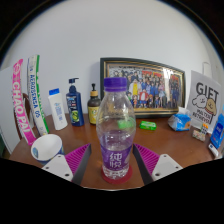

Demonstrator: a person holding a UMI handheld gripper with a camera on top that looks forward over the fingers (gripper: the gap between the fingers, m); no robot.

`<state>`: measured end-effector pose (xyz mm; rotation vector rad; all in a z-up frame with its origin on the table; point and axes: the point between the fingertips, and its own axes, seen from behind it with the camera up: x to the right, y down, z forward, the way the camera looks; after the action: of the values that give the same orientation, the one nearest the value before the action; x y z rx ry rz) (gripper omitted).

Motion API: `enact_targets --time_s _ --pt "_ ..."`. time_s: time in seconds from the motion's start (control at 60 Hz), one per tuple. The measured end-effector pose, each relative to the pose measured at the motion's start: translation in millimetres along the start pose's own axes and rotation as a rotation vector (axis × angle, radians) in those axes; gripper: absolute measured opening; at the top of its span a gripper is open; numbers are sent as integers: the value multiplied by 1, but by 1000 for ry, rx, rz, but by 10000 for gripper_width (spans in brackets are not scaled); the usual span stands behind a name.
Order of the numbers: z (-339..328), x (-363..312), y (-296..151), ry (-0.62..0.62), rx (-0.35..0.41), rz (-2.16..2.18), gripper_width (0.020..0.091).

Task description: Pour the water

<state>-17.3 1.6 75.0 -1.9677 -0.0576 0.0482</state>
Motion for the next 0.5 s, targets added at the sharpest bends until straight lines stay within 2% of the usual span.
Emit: enact_targets --time_s 0.217,0.5 --pt "-63 -7 -10 54 -70 -17 849" --pt "-199 -30 -25 102 -148 2 855"
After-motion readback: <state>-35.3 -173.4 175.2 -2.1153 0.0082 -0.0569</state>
